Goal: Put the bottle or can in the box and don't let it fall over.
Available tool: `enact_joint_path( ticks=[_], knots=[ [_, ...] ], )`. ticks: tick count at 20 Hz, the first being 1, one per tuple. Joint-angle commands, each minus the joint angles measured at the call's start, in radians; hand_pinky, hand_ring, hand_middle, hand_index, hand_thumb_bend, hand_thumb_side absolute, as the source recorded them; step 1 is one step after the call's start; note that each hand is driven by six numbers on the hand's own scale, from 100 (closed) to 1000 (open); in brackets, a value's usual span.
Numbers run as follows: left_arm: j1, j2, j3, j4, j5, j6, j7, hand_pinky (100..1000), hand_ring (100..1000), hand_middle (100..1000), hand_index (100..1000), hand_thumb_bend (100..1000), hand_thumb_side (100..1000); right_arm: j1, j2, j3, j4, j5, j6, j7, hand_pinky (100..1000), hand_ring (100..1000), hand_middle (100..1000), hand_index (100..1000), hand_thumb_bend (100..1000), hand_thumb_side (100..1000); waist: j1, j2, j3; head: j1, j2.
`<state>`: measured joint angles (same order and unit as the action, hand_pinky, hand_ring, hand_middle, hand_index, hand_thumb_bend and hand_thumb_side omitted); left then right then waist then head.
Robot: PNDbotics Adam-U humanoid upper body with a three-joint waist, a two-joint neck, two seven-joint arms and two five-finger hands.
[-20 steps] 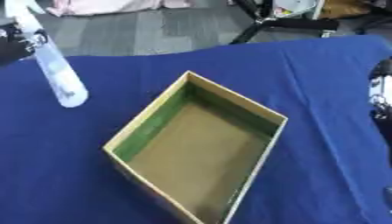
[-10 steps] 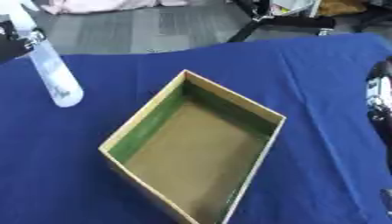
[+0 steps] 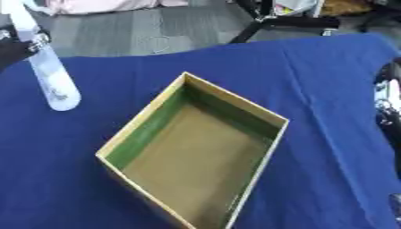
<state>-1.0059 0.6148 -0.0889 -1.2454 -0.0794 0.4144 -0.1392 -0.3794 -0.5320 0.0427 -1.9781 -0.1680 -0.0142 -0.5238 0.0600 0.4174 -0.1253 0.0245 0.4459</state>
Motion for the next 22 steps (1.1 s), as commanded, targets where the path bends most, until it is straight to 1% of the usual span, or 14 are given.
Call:
enact_joint_path(
  ticks=[1, 4, 9, 13, 15, 22],
  knots=[
    [-0.024, 0.016, 0.006, -0.002, -0.014, 0.001, -0.005, 1000, 1000, 1000, 924, 100, 568, -0.016, -0.012, -0.001, -0.022, 0.001, -0.001, 0.007, 1000, 973, 1000, 1000, 100, 470, -0.001, -0.017, -0.002, 0.003, -0.012],
    [-0.023, 0.016, 0.006, 0.005, -0.025, 0.003, -0.008, 1000, 1000, 1000, 918, 100, 540, -0.017, -0.012, 0.0, -0.022, 0.001, -0.001, 0.009, 1000, 973, 1000, 1000, 100, 470, 0.0, -0.016, -0.004, 0.0, -0.011],
    [-0.014, 0.012, 0.005, 0.016, -0.039, 0.007, -0.009, 1000, 1000, 1000, 914, 100, 535, -0.019, -0.012, -0.001, -0.022, 0.0, -0.002, 0.01, 1000, 973, 1000, 1000, 100, 470, -0.001, -0.014, -0.004, -0.002, -0.014],
    [-0.005, 0.012, 0.005, 0.023, -0.049, 0.01, -0.008, 1000, 1000, 1000, 903, 100, 507, -0.018, -0.012, -0.003, -0.022, 0.0, -0.003, 0.009, 1000, 973, 1000, 1000, 100, 470, -0.002, -0.013, -0.003, -0.005, -0.012],
    [0.0, 0.012, 0.006, 0.024, -0.049, 0.011, -0.006, 1000, 1000, 1000, 896, 100, 509, -0.018, -0.012, -0.003, -0.022, 0.0, -0.003, 0.009, 1000, 973, 1000, 1000, 100, 470, -0.002, -0.012, -0.002, -0.007, -0.011],
    [0.029, 0.002, 0.007, 0.034, -0.034, 0.018, -0.002, 1000, 1000, 1000, 900, 100, 590, -0.018, -0.011, -0.007, -0.022, -0.001, -0.006, 0.007, 1000, 973, 1000, 1000, 100, 470, -0.004, -0.011, 0.0, -0.011, -0.014]
  ],
)
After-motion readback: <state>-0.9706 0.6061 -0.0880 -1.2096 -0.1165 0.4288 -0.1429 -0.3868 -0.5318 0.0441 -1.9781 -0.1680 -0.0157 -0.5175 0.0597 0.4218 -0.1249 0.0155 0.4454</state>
